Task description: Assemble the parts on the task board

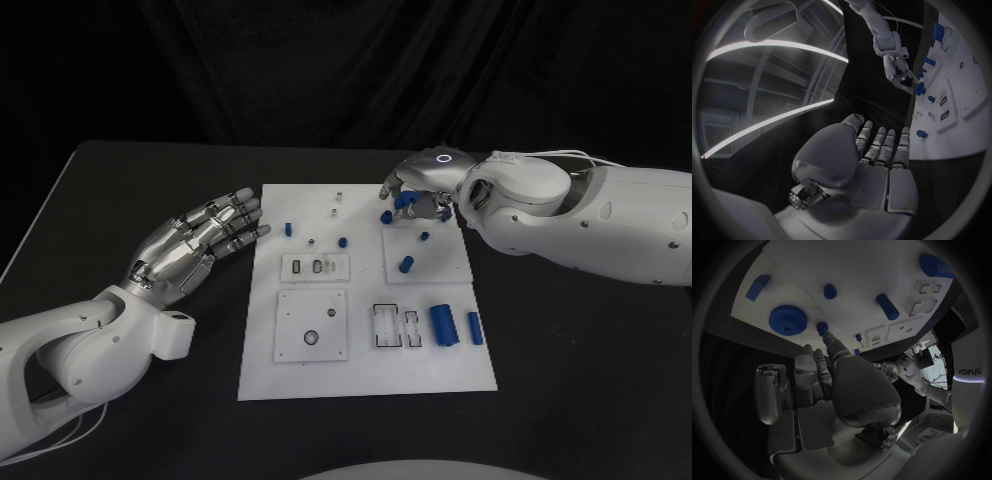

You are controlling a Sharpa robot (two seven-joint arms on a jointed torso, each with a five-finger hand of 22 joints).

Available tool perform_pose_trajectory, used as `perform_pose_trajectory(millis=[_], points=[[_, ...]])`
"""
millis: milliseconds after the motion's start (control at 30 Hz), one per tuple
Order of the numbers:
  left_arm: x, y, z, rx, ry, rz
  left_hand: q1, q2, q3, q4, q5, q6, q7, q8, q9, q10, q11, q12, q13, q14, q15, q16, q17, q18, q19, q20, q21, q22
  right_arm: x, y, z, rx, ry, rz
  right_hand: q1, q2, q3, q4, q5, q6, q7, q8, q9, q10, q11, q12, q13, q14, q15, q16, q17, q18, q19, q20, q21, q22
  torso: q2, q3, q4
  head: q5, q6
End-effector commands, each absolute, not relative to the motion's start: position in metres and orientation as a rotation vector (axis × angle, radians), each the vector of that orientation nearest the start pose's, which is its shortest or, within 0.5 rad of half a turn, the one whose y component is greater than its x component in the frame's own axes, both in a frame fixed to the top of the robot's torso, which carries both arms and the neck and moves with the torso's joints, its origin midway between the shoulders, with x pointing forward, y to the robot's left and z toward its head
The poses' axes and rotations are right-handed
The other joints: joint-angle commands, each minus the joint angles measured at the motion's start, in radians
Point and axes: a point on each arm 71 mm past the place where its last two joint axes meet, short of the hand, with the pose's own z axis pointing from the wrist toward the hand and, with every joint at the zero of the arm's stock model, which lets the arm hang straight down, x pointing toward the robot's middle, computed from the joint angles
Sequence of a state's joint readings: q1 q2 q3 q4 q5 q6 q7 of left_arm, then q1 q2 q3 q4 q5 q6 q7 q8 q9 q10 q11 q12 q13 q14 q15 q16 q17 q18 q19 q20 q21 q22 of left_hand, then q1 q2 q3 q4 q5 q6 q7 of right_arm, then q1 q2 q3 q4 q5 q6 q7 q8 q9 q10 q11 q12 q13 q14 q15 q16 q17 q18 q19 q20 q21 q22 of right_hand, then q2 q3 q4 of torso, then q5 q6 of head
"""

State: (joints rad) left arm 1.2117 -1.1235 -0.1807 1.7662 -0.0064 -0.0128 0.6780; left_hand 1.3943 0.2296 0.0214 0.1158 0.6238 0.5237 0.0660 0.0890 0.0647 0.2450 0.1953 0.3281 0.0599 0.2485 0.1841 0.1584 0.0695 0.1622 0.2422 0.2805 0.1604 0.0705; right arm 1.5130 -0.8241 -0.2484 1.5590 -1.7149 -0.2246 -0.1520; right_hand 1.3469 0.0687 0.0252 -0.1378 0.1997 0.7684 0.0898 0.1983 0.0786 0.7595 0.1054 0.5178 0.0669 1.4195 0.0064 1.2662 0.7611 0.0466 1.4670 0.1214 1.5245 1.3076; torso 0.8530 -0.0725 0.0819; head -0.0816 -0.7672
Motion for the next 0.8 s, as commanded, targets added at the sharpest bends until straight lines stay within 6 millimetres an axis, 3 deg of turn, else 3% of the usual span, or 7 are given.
perform_pose_trajectory(millis=[33, 800], points=[[0.408, 0.265, -0.160, -0.845, 1.027, -2.048, -0.011, -0.003, 0.009, -0.003, 0.001, 0.002, 0.009, 0.002, -0.001, -0.002, 0.011, 0.003, -0.002, -0.001, 0.010, 0.005, -0.002, 0.004, -0.002, 0.006, -0.001, -0.002, 0.498, -0.182, -0.114, -0.596, 1.534, 0.381, 0.004, -0.011, 0.005, 0.002, -0.001, 0.007, 0.000, -0.008, 0.002, 0.007, 0.000, -0.008, 0.001, -0.009, -0.001, -0.004, -0.002, -0.011, 0.021, -0.007, -0.006, 0.102, 0.000, -0.0003, -0.0001, -0.001, -0.001], [0.410, 0.265, -0.162, -0.849, 1.037, -2.050, -0.011, -0.003, 0.015, -0.005, 0.001, 0.000, 0.011, 0.001, -0.001, -0.003, 0.014, 0.003, -0.002, -0.001, 0.013, 0.007, -0.002, 0.002, -0.002, 0.007, -0.001, -0.002, 0.503, -0.171, -0.127, -0.616, 1.523, 0.422, 0.027, 0.000, 0.057, 0.007, 0.055, 0.039, 0.006, -0.024, 0.008, 0.024, 0.005, -0.029, -0.001, -0.012, 0.011, -0.002, 0.017, -0.010, 0.016, 0.003, -0.009, 0.099, -0.001, -0.0038, 0.0006, -0.009, -0.009]])
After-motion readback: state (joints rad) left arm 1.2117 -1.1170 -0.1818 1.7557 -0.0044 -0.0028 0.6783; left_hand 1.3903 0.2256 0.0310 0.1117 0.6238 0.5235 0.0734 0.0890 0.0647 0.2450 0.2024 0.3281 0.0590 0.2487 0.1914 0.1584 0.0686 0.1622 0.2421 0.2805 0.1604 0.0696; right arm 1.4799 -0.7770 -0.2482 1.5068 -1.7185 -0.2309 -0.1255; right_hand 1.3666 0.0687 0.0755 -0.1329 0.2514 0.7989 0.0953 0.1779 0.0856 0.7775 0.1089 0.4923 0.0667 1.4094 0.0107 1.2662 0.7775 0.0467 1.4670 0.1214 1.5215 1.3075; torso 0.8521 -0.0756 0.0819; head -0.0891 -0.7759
